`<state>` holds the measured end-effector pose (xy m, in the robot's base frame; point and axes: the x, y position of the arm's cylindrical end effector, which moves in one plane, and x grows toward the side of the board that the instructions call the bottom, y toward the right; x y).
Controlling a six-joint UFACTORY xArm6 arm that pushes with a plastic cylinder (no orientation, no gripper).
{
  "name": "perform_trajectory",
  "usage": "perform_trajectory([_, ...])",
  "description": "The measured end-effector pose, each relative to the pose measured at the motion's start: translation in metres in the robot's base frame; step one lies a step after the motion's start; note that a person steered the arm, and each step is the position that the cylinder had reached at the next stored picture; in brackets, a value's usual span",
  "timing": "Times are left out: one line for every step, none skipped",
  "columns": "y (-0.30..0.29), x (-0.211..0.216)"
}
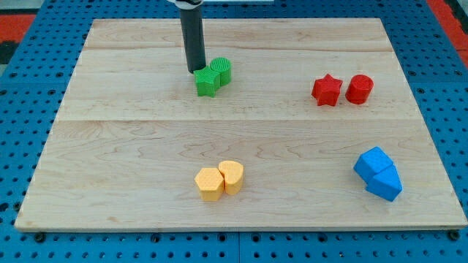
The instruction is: Move your arm towards the center right of the red circle
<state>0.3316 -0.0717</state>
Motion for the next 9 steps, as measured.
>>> perform_trajectory([-0.009,-0.007])
perform_trajectory([-0.015,-0.010])
perform_trajectory([-0.023,-0.013])
perform_trajectory([-0.026,-0.014])
perform_trajectory([-0.026,-0.014])
perform_trajectory([-0.041,0.019])
perform_trajectory([-0.023,0.117])
perform_trajectory([0.097,0.148])
perform_trajectory([0.234,0.144])
